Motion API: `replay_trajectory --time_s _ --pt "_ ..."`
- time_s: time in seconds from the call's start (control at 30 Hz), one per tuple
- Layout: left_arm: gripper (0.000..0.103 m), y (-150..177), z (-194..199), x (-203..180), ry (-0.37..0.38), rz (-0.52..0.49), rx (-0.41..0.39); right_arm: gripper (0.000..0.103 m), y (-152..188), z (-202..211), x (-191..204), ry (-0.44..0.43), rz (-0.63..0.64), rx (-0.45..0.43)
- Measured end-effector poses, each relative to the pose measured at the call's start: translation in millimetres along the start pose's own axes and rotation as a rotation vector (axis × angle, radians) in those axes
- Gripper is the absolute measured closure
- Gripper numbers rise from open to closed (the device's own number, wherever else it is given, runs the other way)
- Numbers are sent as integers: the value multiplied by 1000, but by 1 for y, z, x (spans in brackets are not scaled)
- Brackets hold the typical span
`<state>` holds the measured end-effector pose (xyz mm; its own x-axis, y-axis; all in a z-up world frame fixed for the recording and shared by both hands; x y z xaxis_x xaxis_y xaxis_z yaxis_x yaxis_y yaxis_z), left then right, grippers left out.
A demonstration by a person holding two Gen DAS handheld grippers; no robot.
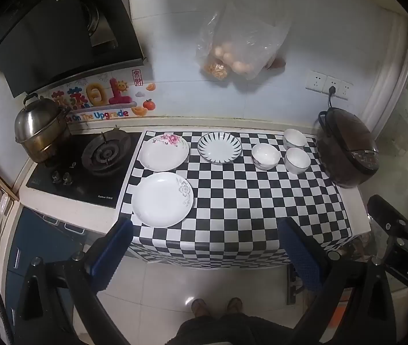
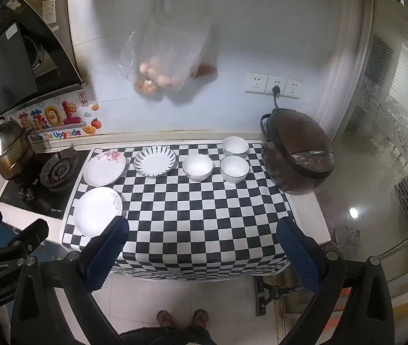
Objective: Organize plates and bowls
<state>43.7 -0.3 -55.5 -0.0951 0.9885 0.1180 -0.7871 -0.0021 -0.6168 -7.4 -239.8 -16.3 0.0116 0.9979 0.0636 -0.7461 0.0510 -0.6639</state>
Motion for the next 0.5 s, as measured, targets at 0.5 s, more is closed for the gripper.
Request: replay_trajectory --time_s 0.5 --pt "0 -4 -1 -4 -5 7 -11 0 -5 4 -4 6 1 -18"
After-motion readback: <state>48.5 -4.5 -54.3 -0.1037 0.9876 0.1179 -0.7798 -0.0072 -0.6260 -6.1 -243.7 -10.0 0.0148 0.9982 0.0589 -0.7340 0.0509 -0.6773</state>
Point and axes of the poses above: each gripper's, at about its wrist camera, not at the fingertips, and z roughly against the way its jaws point, x to its left, y to its underside, the point moved 7 cm from there along -z, roughly the way its jaws point, and after that the axes turned 9 degrees about -y, right-handed, at the moved point
